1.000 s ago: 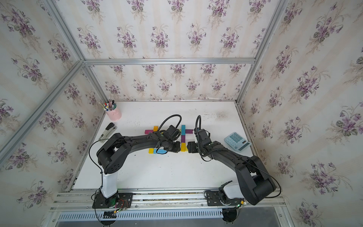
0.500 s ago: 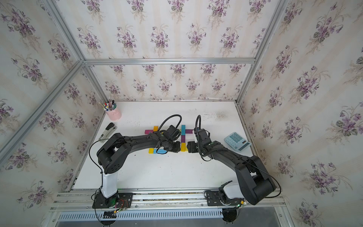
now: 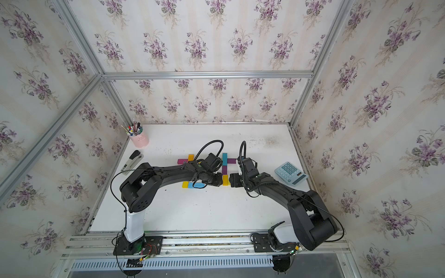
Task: Assemble the letter t with building blocks
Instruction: Adjust the building block at the center of the board.
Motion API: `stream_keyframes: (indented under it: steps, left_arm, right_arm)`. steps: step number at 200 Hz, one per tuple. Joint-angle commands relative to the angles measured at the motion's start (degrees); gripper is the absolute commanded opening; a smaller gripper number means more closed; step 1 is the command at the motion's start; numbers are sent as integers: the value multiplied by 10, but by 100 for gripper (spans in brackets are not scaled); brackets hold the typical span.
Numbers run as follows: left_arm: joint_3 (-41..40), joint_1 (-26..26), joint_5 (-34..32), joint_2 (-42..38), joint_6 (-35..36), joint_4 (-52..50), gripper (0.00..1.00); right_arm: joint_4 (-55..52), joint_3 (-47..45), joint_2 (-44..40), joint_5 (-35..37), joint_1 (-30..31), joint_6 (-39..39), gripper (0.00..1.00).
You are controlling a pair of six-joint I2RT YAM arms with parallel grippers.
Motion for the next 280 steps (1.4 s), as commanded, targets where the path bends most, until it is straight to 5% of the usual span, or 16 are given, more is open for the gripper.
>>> stream_keyframes:
  steps: [1,45,127,183,223,280]
  left_arm:
    - [-27,0,-69,7,-11,-124,35]
    - [-38,10,-148,-67,9,-140,39]
    - [-53,13,-57,-93,58,-58,40]
    - [-81,16,-114,-160,82,-80,44]
    - [-114,77,-126,-206,97,-118,51]
    - [-175,156,-148,-282,86,-132,42]
  right_arm:
    - [10,2,0,4,0,-1,76]
    - [6,-4,-15,24,-23,24,76]
    - [-74,-34,-38,93,-38,72,65]
    - [-95,-19,19,108,-73,64,62]
    - [-90,11,51,118,-77,61,62]
    - [-94,26,75,135,-79,56,62]
